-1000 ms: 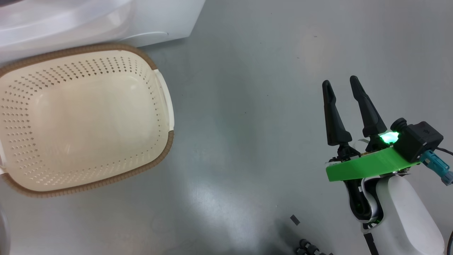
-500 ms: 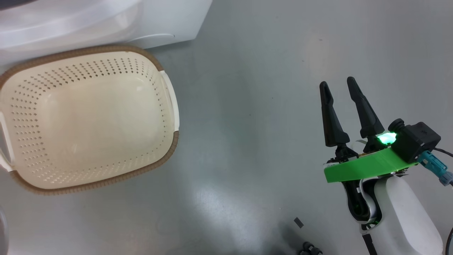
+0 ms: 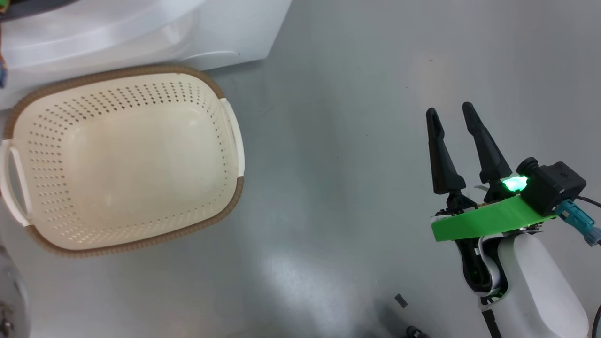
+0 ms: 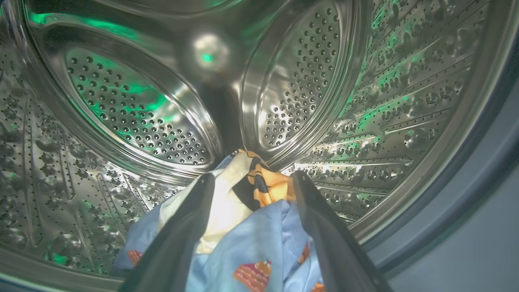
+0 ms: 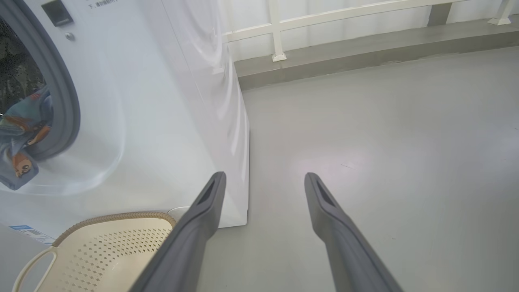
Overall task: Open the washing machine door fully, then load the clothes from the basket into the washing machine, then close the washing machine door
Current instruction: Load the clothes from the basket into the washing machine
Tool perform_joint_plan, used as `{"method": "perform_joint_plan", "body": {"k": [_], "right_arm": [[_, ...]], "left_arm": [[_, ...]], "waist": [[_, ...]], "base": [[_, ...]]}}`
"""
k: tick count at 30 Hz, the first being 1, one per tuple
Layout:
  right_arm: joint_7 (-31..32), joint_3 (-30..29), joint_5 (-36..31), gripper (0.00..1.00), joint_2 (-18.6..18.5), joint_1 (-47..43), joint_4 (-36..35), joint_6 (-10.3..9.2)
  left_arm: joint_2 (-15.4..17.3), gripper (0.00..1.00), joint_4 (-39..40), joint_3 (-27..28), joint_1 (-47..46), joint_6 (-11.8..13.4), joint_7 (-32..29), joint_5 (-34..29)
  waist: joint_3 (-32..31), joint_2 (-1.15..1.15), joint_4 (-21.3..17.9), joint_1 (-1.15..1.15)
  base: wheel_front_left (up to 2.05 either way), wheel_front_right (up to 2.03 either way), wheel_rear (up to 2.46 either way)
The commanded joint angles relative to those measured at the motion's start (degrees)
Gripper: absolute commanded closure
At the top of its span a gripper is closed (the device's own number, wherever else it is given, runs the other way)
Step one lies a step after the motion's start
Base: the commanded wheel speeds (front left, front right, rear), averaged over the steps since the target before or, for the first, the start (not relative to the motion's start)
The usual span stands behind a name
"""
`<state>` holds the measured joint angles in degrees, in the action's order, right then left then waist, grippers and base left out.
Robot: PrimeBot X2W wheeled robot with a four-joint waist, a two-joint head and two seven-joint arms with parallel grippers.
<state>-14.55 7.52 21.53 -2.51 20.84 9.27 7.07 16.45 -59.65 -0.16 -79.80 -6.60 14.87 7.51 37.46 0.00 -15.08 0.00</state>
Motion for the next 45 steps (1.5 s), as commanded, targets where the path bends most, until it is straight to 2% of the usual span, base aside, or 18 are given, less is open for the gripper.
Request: {"method": "perform_joint_plan", "body": {"k": [1,8,19,35,45], "right_arm": [[-0.4,1.0,-0.4,0.00,-0.4,-0.9,-1.0,0.42],[-0.4,0.3,-1.6,0.00,-0.4,-0.7,-0.7,0.42],[-0.4,-1.4,-4.2,0.00,-0.4,-2.0,0.1,0.42],[-0.4,-3.3,-6.3,0.00,-1.7,-7.1,1.8,0.42],[-0.4,-4.0,-6.4,0.00,-3.5,-10.9,2.6,0.42]], "left_arm": [[1.8,0.00,1.9,0.4,1.5,-0.2,0.1,0.1],[-0.5,0.00,9.4,2.9,8.2,0.4,0.1,1.0],[-3.9,0.00,17.6,6.7,19.3,-0.3,0.1,1.4],[-9.0,0.00,24.9,8.1,36.0,-0.8,0.1,-0.9],[-10.6,0.00,28.1,8.3,45.6,-0.9,0.1,-0.9]], "waist": [[-0.4,0.00,0.3,0.00],[-2.1,0.00,1.4,0.00],[-7.2,0.00,3.4,0.00],[-17.7,0.00,8.4,0.00],[-23.9,0.00,11.1,0.00]], "base": [[0.00,0.00,0.00],[0.00,0.00,0.00],[0.00,0.00,0.00],[0.00,0.00,0.00],[0.00,0.00,0.00]]}}
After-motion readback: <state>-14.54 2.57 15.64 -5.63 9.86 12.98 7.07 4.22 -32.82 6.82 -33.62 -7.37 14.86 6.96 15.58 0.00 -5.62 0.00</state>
